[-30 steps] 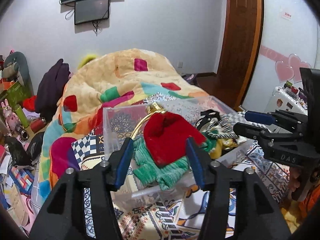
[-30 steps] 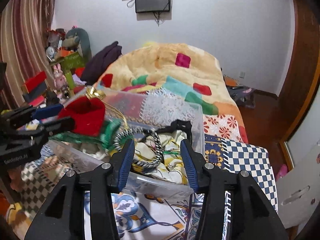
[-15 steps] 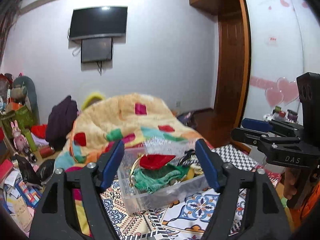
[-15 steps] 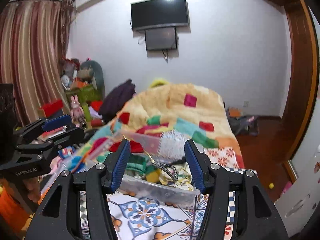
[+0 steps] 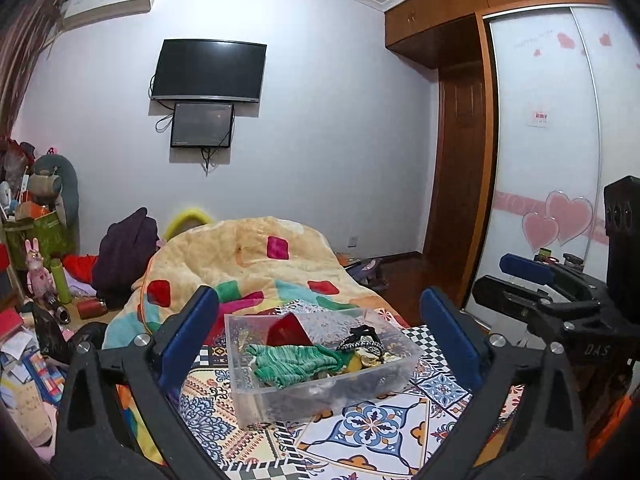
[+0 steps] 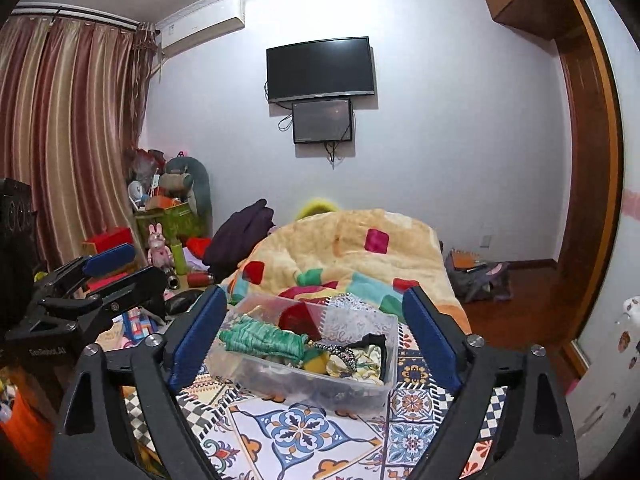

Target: Organize soft objects

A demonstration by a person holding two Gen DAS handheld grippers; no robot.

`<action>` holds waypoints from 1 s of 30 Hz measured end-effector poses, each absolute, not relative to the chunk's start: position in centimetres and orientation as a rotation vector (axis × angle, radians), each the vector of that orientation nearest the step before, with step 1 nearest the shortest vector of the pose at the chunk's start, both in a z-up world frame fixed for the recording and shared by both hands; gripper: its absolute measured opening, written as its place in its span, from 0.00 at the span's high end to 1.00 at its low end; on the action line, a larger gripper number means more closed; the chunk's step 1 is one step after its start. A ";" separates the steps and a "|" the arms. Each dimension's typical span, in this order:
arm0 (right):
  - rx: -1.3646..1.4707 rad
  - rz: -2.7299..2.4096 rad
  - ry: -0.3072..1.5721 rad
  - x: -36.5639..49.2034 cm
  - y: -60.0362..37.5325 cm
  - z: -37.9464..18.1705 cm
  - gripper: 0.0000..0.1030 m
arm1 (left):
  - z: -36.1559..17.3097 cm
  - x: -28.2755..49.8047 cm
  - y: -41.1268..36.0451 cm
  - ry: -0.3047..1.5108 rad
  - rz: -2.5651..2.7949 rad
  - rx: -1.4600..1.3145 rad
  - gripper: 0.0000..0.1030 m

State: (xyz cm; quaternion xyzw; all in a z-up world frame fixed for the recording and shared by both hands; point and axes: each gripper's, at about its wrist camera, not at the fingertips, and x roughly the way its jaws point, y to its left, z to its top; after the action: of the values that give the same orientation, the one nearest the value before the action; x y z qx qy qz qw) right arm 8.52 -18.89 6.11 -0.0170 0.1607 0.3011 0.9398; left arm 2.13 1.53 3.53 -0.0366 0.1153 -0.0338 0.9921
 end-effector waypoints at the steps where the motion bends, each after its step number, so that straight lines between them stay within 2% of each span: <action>1: -0.030 0.614 0.329 8.6 -19.0 6.0 0.11 | 3.4 2.1 1.5 0.232 -0.063 -0.072 0.01; 30: -0.020 0.612 0.340 7.8 -19.4 5.2 0.11 | 2.4 2.5 1.0 0.248 -0.049 -0.052 0.00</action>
State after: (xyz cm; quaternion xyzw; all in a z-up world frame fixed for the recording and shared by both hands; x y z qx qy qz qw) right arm 7.81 -19.43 5.18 -0.0097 0.1665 0.2997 0.9393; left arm 2.50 1.05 2.42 -0.0261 0.1236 -0.0246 0.9917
